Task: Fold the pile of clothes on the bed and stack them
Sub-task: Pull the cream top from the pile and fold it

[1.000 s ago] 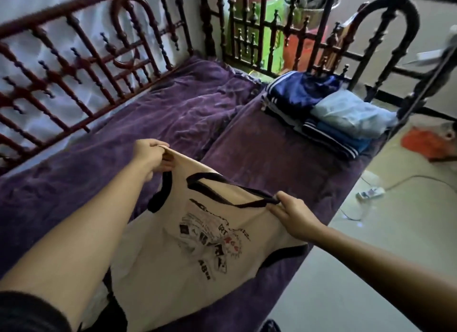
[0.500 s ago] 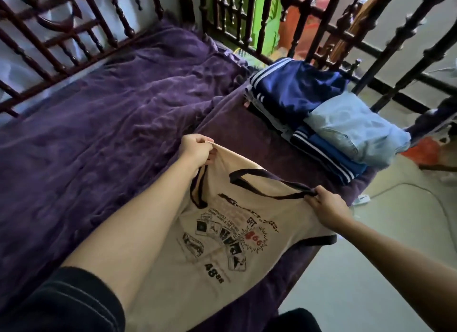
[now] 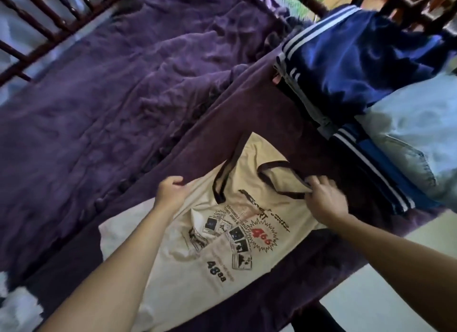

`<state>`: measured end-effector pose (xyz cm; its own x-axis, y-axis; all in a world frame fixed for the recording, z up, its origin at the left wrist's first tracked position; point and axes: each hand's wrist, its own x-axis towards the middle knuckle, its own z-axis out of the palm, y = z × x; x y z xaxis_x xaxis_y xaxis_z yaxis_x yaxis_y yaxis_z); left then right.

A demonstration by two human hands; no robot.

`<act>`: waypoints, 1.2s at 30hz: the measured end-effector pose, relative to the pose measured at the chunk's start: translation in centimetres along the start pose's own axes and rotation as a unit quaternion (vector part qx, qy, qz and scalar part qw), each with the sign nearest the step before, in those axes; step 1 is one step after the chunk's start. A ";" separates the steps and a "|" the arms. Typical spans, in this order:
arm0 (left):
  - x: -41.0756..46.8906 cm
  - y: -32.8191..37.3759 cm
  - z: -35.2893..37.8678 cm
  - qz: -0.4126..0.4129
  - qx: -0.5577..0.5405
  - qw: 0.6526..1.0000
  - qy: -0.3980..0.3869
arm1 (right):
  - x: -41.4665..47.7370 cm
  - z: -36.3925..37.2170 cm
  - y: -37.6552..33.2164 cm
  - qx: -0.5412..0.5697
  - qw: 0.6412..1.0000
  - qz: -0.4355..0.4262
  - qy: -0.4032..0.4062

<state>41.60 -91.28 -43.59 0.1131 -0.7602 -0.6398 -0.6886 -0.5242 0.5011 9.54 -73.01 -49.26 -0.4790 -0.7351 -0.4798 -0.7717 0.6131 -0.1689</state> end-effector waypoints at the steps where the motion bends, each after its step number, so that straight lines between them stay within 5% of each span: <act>1: -0.2 -2.3 -0.6 -0.034 0.007 0.999 0.015 | -0.2 0.1 -1.9 0.014 0.999 -0.045 -0.018; 6: -2.4 -12.2 -2.6 -0.120 0.072 0.988 0.068 | -0.4 2.2 -11.4 0.078 0.974 -0.139 -0.162; 10: -2.2 -18.8 -3.1 -0.143 0.172 0.971 0.088 | 0.9 6.1 -17.6 0.172 0.962 -0.079 -0.198; 17: 3.6 -26.4 -4.5 -0.067 0.303 0.935 0.171 | 3.0 12.6 -21.6 0.425 0.853 0.146 -0.265; 20: 6.0 -27.2 -6.5 -0.011 0.292 0.924 0.246 | 4.3 11.7 -23.0 0.507 0.796 0.146 -0.297; 25: 10.8 -23.9 -13.1 0.058 0.215 0.905 0.361 | 8.3 7.8 -28.1 0.600 0.758 0.132 -0.220; 29: 12.9 -21.8 -15.3 0.029 0.153 0.937 0.311 | 9.3 6.9 -31.2 0.553 0.803 0.113 -0.190; 33: 11.3 -24.8 -13.0 -0.095 0.140 0.961 0.218 | 7.3 8.7 -30.3 0.260 0.964 -0.015 -0.050; 36: 10.8 -26.2 -11.9 -0.123 0.077 0.967 0.211 | 5.9 10.4 -29.2 0.072 0.986 -0.142 0.053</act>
<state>69.40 -90.30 -56.64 0.5475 -0.7256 -0.4169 -0.6985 -0.6706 0.2499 33.60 -92.26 -56.12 -0.2987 -0.9044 -0.3048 -0.8175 0.4073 -0.4073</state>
